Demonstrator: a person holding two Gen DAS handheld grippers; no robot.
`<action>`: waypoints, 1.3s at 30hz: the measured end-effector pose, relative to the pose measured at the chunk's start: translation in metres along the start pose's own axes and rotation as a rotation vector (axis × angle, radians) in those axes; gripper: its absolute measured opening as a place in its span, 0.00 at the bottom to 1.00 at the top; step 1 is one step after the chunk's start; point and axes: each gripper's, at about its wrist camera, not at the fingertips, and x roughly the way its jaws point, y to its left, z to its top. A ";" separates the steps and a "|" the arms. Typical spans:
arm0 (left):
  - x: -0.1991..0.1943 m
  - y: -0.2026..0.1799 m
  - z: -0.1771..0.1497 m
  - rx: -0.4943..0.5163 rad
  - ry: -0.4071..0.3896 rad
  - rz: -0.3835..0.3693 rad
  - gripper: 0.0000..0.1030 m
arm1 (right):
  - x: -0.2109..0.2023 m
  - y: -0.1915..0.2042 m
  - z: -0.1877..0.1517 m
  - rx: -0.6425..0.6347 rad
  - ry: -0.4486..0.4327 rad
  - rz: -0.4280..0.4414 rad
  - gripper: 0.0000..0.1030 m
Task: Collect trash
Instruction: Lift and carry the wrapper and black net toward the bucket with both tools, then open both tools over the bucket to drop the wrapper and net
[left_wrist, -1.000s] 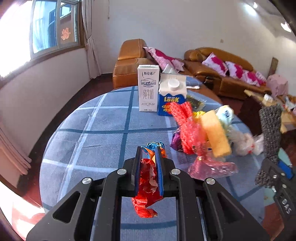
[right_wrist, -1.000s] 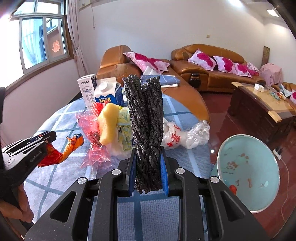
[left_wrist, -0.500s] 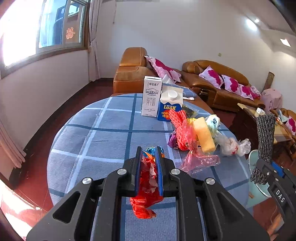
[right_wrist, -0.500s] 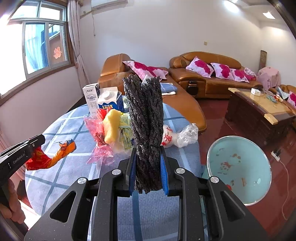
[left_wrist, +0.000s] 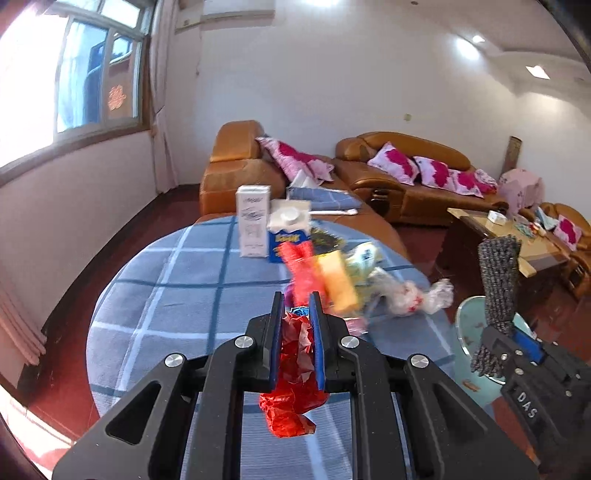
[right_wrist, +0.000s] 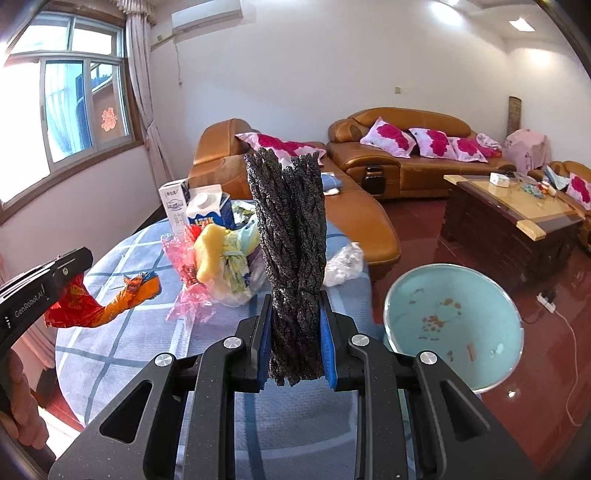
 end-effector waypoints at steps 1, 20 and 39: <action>-0.003 -0.006 0.001 0.008 -0.006 -0.012 0.13 | -0.002 -0.002 0.000 0.004 -0.004 -0.003 0.23; -0.011 -0.092 0.009 0.123 -0.040 -0.126 0.13 | -0.029 -0.079 -0.010 0.113 -0.033 -0.118 0.23; 0.034 -0.202 0.000 0.249 0.013 -0.279 0.13 | -0.025 -0.168 -0.013 0.197 0.005 -0.282 0.23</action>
